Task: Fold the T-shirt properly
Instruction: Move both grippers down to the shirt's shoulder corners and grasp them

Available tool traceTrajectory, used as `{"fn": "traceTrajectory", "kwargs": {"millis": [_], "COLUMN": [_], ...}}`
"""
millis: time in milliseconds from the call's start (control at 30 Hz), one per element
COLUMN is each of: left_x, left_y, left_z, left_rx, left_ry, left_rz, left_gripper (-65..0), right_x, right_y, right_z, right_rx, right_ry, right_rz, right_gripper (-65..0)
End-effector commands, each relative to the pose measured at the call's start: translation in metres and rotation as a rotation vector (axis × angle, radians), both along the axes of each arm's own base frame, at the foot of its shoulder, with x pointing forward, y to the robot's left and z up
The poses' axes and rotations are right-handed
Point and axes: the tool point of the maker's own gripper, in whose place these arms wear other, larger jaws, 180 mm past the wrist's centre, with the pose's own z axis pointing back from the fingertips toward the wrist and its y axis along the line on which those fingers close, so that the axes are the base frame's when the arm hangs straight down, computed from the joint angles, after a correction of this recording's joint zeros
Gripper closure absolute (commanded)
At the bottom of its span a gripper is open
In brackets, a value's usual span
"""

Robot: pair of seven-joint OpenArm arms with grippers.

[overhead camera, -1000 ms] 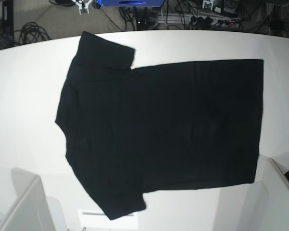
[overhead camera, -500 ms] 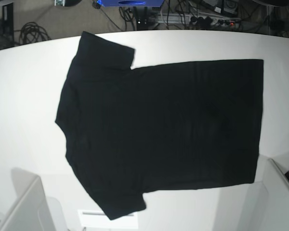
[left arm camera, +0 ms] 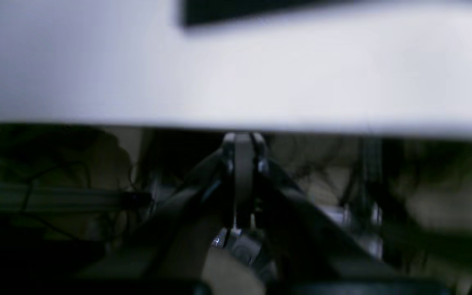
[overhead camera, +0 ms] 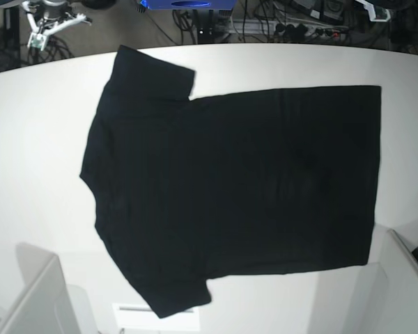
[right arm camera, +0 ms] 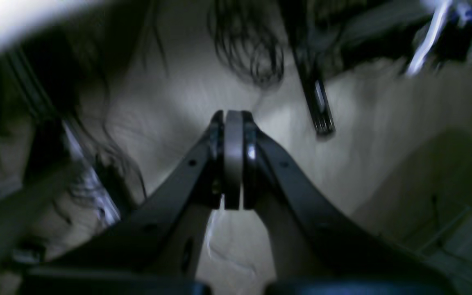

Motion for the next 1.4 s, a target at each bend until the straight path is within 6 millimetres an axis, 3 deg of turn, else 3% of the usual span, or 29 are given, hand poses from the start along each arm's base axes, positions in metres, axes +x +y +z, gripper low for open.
{"fn": "traceTrajectory", "kwargs": {"millis": [0,67,200,367,433,467,567,733,767,867,967,1100,1233,1367], "left_x": [0.005,0.011,0.024,0.029,0.029,0.029,0.035,0.038,0.038,0.036,0.036,0.04,0.032,0.035], "left_y": [0.003,0.007,0.009,0.003,0.004,0.005,0.006,0.005,0.006,0.012,0.015,0.018,0.025,0.022], "left_z": [0.014,0.022,0.026,0.023,0.024,0.024,0.025,0.026,0.026,0.027,0.027,0.025,0.012,0.005], "left_rx": [0.012,0.032,0.072,0.083,0.084,0.085,0.086,0.076,0.061,-0.004,-0.05,-0.067,-0.088,-0.212], "left_ry": [-0.04,-0.065,-0.097,-0.102,-0.103,-0.104,-0.118,-0.133,-0.14,-0.167,-0.187,-0.203,-0.184,-0.219], "left_rz": [-0.002,-0.006,-0.025,-0.043,-0.041,-0.037,-0.034,-0.031,-0.013,0.061,0.11,0.131,0.178,0.208], "left_gripper": [0.0,0.0,0.0,0.0,0.0,0.0,0.0,0.0,-2.5,-24.7,-38.2,-40.8,-41.0,-41.0], "right_x": [0.014,0.04,0.072,0.085,0.085,0.09,0.098,0.119,0.121,0.119,0.113,0.109,0.101,0.093], "right_y": [-0.001,0.007,0.039,0.07,0.077,0.08,0.09,0.107,0.106,0.105,0.105,0.107,0.119,0.13], "right_z": [0.015,0.028,0.031,0.028,0.024,0.023,0.021,0.036,0.034,0.017,0.0,-0.014,-0.02,-0.023], "right_rx": [-0.024,-0.022,0.039,0.255,0.374,0.433,0.628,0.928,0.953,0.996,1.024,1.047,1.091,1.122], "right_ry": [-0.059,-0.129,-0.199,-0.294,-0.301,-0.304,-0.294,-0.341,-0.333,-0.269,-0.205,-0.165,-0.08,-0.038], "right_rz": [0.016,0.043,0.111,0.06,0.016,0.007,-0.01,0.028,0.024,0.003,-0.022,-0.051,-0.032,-0.035], "right_gripper": [0.0,0.0,0.0,-1.8,-15.9,-18.8,-18.6,-18.8,-18.8,-18.9,-18.9,-18.9,-20.7,-22.7]}}
